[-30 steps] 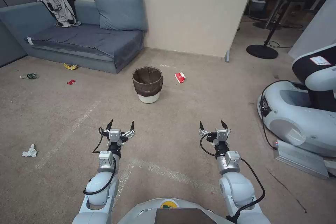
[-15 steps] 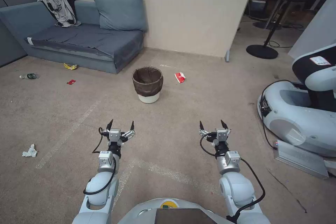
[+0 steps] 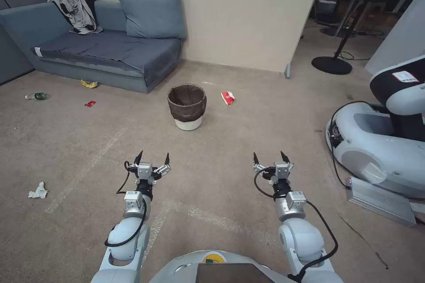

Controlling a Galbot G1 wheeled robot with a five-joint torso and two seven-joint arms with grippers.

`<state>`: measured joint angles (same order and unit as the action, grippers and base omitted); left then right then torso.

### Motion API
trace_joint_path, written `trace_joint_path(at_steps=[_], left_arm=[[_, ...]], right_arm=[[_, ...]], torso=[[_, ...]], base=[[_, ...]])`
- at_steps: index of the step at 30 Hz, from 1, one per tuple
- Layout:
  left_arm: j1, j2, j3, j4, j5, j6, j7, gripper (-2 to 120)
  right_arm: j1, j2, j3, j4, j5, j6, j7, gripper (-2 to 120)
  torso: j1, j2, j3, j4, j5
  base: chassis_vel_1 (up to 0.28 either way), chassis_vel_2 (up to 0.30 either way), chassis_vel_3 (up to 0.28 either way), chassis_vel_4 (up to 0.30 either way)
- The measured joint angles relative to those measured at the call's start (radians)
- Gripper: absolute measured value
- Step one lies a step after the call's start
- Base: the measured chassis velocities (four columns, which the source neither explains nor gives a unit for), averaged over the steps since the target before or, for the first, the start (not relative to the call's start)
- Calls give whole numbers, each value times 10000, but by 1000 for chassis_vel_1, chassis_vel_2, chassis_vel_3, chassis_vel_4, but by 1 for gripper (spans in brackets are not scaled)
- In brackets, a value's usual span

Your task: Pick up the trash bin, then pick up the garbage from the floor and place it into the trash bin.

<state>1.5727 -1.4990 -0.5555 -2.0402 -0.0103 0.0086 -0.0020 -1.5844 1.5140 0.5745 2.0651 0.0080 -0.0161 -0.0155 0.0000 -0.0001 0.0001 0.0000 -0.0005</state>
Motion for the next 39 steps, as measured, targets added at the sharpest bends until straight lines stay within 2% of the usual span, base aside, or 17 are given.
trace_joint_path(at_steps=[3, 4, 7, 8, 9, 11, 13, 16, 23, 27, 39], left_arm=[[497, 31, -139, -946, -305, 244, -72, 100], [497, 31, -139, -946, -305, 244, -72, 100], [922, 64, -253, -1758, -570, 457, -135, 100], [1285, 87, -351, -2439, -795, 638, -192, 100], [1285, 87, -351, -2439, -795, 638, -192, 100], [1678, 115, -465, -3189, -1035, 831, -248, 100], [1777, 123, -494, -3383, -1098, 884, -264, 100], [2522, 174, -692, -4611, -1553, 1229, -368, 100], [2819, 87, -685, -4697, -1811, 1257, -379, 100], [2806, 61, -696, -4688, -1814, 1250, -380, 100], [2781, -54, -752, -4642, -1794, 1216, -380, 100]], right_arm=[[-532, 229, 390, 1008, 162, -283, -279, 100], [-532, 229, 390, 1008, 162, -283, -279, 100], [-962, 424, 713, 1844, 290, -520, -511, 100], [-1328, 579, 989, 2546, 396, -720, -703, 100], [-1328, 579, 989, 2546, 396, -720, -703, 100], [-1730, 755, 1287, 3313, 517, -939, -913, 100], [-1834, 800, 1363, 3514, 549, -992, -969, 100], [-2188, 961, 1547, 4019, 796, -1162, -1117, 100], [-2163, 963, 1515, 3960, 880, -998, -1152, 100], [-2099, 960, 1488, 3756, 860, -427, -1144, 100], [-2070, 950, 1508, 3635, 855, -518, -1430, 100]], torso=[[0, 0, -1, -1, 4], [0, 0, -1, -1, 4], [0, 0, -1, 0, 5], [0, 1, -1, 0, 4], [0, 1, -1, 0, 4], [0, 1, -1, 0, 4], [0, 1, -1, 1, 4], [-1, 2, -2, 1, 10], [0, 1, 0, 1, 4], [-1, 1, 0, 1, 5], [-1, 1, -1, 1, 5]], base=[[0, 0, 0, 0], [0, 0, 0, 0], [0, 0, 0, 0], [0, 0, 0, 0], [0, 0, 0, 0], [0, 0, 0, 0], [0, 0, 0, 0], [0, 0, 0, 0], [0, 0, 0, 0], [0, 0, 0, 0], [0, 0, 0, 0]])
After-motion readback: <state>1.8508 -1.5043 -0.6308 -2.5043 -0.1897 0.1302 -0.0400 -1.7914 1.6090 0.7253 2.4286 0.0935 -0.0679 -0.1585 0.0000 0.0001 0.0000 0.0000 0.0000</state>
